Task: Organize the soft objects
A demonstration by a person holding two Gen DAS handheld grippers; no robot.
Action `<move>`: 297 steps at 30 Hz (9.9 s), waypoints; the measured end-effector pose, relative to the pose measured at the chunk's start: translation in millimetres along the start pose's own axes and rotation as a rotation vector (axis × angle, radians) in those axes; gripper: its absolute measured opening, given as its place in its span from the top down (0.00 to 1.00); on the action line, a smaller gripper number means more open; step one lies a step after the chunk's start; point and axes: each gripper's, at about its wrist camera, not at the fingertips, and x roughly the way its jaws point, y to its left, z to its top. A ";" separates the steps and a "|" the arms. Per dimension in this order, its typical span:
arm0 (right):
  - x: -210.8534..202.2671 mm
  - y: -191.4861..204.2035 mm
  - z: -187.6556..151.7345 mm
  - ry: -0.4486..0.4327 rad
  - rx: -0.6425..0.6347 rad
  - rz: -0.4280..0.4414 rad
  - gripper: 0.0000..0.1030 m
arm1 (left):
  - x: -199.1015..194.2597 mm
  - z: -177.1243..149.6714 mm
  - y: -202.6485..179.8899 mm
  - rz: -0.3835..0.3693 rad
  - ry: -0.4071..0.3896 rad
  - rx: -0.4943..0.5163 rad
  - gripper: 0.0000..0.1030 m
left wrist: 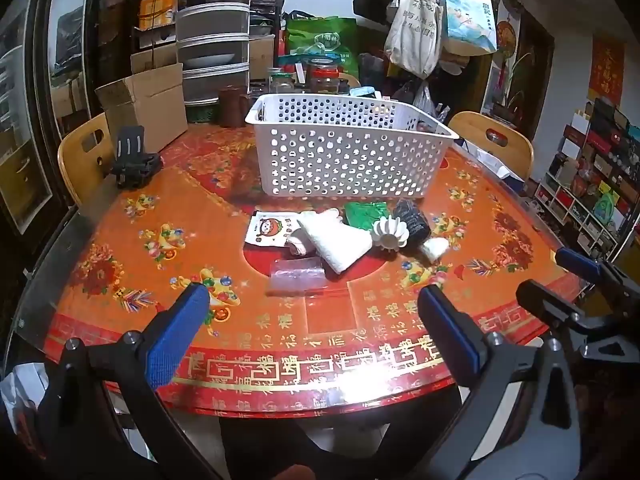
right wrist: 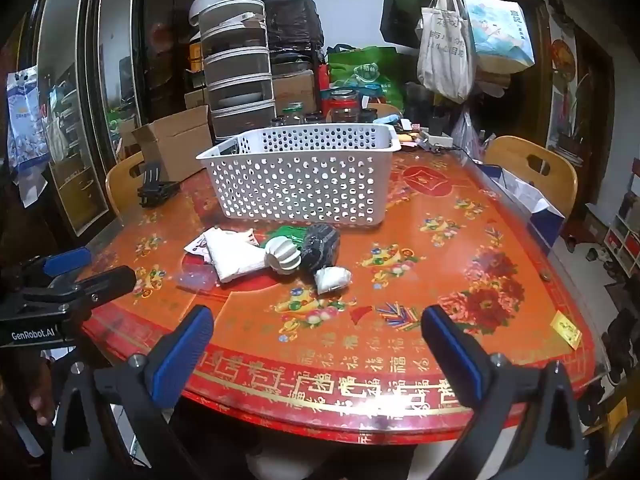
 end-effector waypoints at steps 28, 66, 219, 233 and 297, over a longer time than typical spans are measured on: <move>-1.0 4.3 -0.2 0.014 -0.012 0.005 0.00 | -7.9 0.5 0.2 -0.010 -0.017 0.001 0.00; 0.6 5.2 -2.3 0.019 -0.011 0.013 0.00 | -8.9 0.8 0.7 -0.010 -0.013 -0.001 0.00; 305.4 -24.7 206.6 0.448 -0.175 -0.059 0.65 | 349.4 246.2 -5.1 -0.009 0.459 0.029 0.48; 288.1 -25.9 214.0 0.411 -0.140 -0.027 0.31 | 321.6 255.1 -4.8 -0.083 0.385 0.005 0.18; 135.1 -30.0 31.1 0.129 0.034 0.135 0.23 | 158.6 41.4 -2.9 -0.110 0.091 -0.024 0.18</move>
